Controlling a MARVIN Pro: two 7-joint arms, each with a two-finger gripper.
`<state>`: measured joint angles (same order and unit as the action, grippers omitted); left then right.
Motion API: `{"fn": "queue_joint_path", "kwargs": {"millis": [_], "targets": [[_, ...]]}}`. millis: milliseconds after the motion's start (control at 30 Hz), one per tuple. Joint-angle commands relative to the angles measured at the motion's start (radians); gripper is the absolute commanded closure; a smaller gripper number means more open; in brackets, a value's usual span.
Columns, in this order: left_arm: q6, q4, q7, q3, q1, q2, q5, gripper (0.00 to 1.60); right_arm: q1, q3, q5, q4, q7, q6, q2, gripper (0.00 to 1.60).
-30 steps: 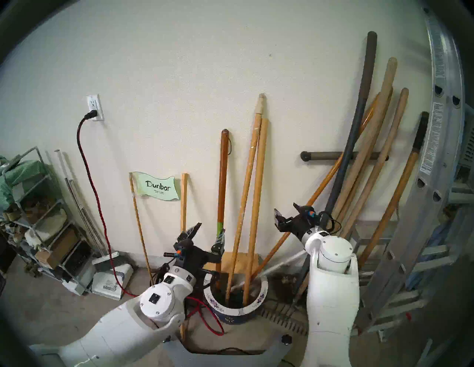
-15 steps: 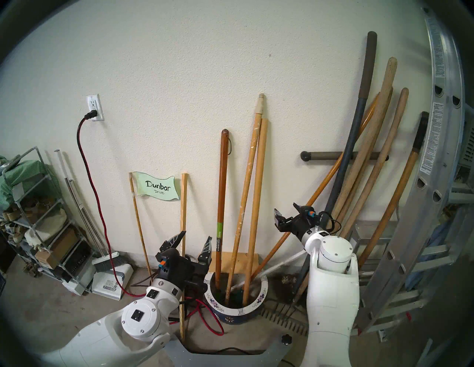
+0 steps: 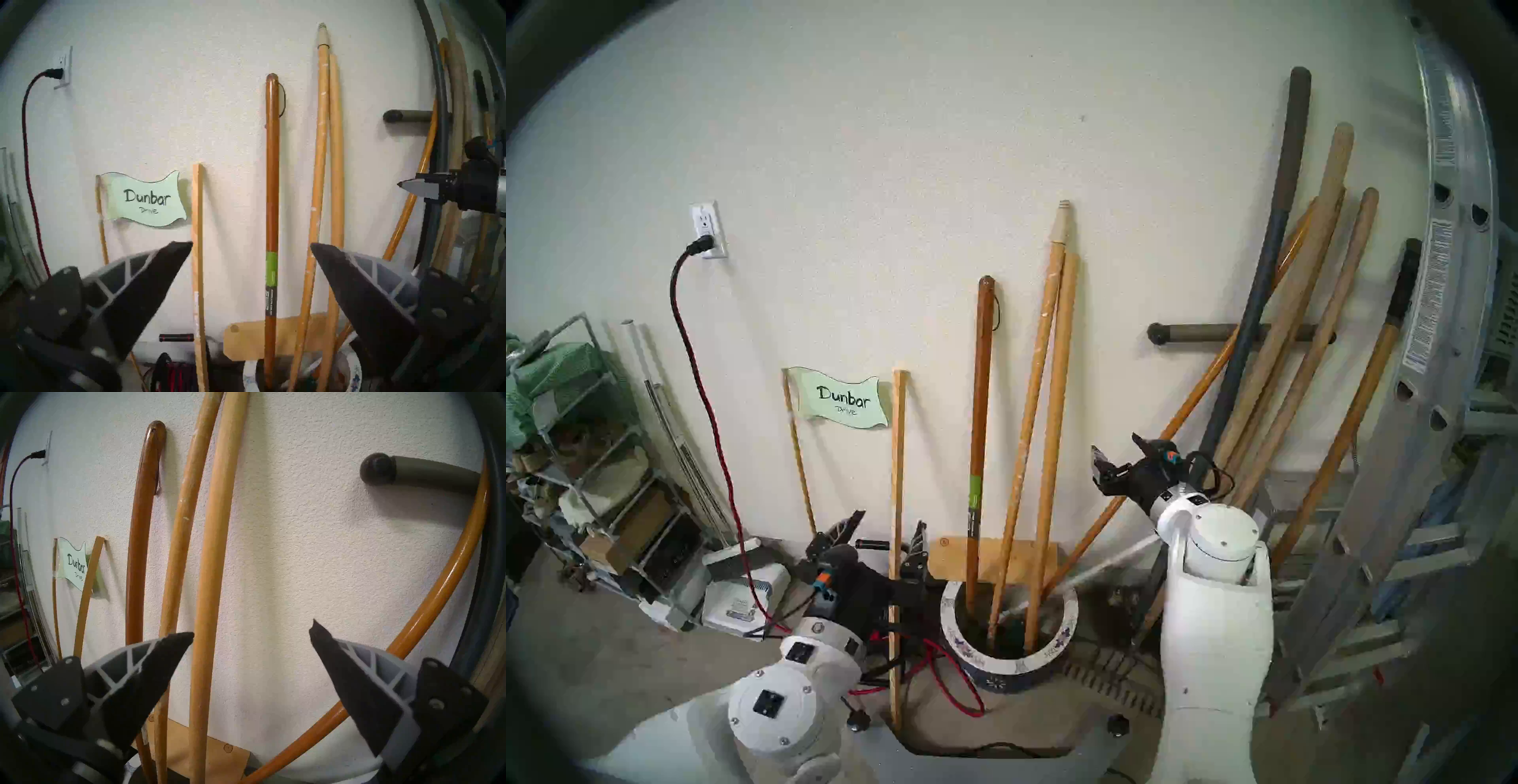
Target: Put wooden sticks into the pot
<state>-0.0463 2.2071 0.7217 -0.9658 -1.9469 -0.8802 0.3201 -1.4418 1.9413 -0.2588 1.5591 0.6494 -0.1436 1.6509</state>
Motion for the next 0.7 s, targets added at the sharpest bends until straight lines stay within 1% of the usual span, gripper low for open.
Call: {"fn": "queue_joint_path", "kwargs": {"millis": [0, 167, 200, 233, 267, 300, 333, 367, 400, 433, 467, 667], "targets": [[-0.118, 0.115, 0.081, -0.023, -0.082, 0.051, 0.020, 0.00, 0.001, -0.003, 0.000, 0.003, 0.001, 0.001, 0.001, 0.00], [-0.231, 0.211, 0.129, -0.051, -0.121, 0.088, 0.077, 0.00, 0.001, -0.003, 0.000, 0.004, 0.001, 0.002, 0.001, 0.00], [-0.230, 0.208, 0.133, -0.051, -0.118, 0.090, 0.083, 0.00, 0.001, -0.003, 0.000, 0.004, 0.001, 0.002, 0.001, 0.00], [-0.265, 0.227, 0.143, -0.056, -0.124, 0.091, 0.097, 0.00, 0.001, -0.003, 0.000, 0.004, 0.001, 0.002, 0.001, 0.00], [-0.271, 0.233, 0.148, -0.058, -0.125, 0.096, 0.108, 0.00, 0.001, -0.003, 0.000, 0.004, 0.001, 0.002, 0.001, 0.00], [-0.298, 0.236, 0.156, -0.061, -0.125, 0.094, 0.120, 0.00, 0.001, -0.003, 0.000, 0.004, 0.001, 0.002, 0.001, 0.00], [-0.307, 0.236, 0.160, -0.063, -0.126, 0.095, 0.128, 0.00, 0.001, -0.003, 0.000, 0.004, 0.001, 0.002, 0.001, 0.00], [-0.344, 0.236, 0.168, -0.065, -0.124, 0.085, 0.136, 0.00, 0.001, -0.003, 0.000, 0.004, 0.001, 0.002, 0.001, 0.00], [-0.332, 0.236, 0.170, -0.066, -0.125, 0.096, 0.146, 0.00, 0.001, -0.003, 0.000, 0.004, 0.001, 0.002, 0.001, 0.00], [-0.369, 0.236, 0.175, -0.069, -0.123, 0.083, 0.151, 0.00, 0.001, -0.003, 0.000, 0.004, 0.001, 0.002, 0.001, 0.00], [-0.381, 0.236, 0.178, -0.071, -0.121, 0.081, 0.158, 0.00, 0.001, -0.003, 0.000, 0.004, 0.001, 0.002, 0.001, 0.00], [-0.416, 0.236, 0.193, -0.071, -0.115, 0.071, 0.176, 0.00, 0.001, -0.003, 0.000, 0.004, 0.001, 0.002, 0.001, 0.00]]}}
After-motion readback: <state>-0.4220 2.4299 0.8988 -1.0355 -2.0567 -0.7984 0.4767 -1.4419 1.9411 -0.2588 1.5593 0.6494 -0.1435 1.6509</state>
